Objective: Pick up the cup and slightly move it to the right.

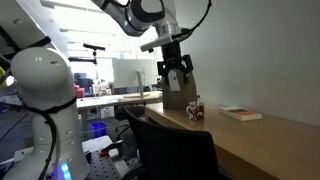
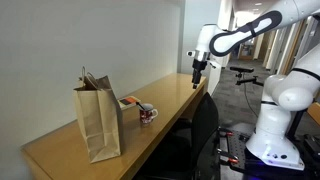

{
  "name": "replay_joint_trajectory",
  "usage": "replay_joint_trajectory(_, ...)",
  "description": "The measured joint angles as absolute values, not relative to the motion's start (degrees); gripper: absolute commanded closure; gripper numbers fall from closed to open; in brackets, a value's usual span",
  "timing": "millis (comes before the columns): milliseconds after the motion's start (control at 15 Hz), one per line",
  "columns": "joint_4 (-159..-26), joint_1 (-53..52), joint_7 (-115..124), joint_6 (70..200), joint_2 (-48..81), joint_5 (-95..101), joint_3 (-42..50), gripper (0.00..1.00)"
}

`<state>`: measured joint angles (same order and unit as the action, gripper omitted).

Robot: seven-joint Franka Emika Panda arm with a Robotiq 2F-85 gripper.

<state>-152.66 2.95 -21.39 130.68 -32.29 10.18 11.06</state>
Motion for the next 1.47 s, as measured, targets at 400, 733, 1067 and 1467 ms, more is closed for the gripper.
replay_joint_trajectory(400,-152.66,2.95,-21.39,130.68,-32.29,10.18,11.06,0.00)
replay_joint_trajectory(733,-151.68,2.82,-18.58,132.47,-31.59,6.98,11.06,0.00)
replay_joint_trajectory(1067,-144.08,1.94,-10.94,139.27,-20.83,2.17,9.34,0.00)
replay_joint_trajectory(1467,-126.55,1.61,-6.18,139.59,3.04,-3.16,6.16,0.00)
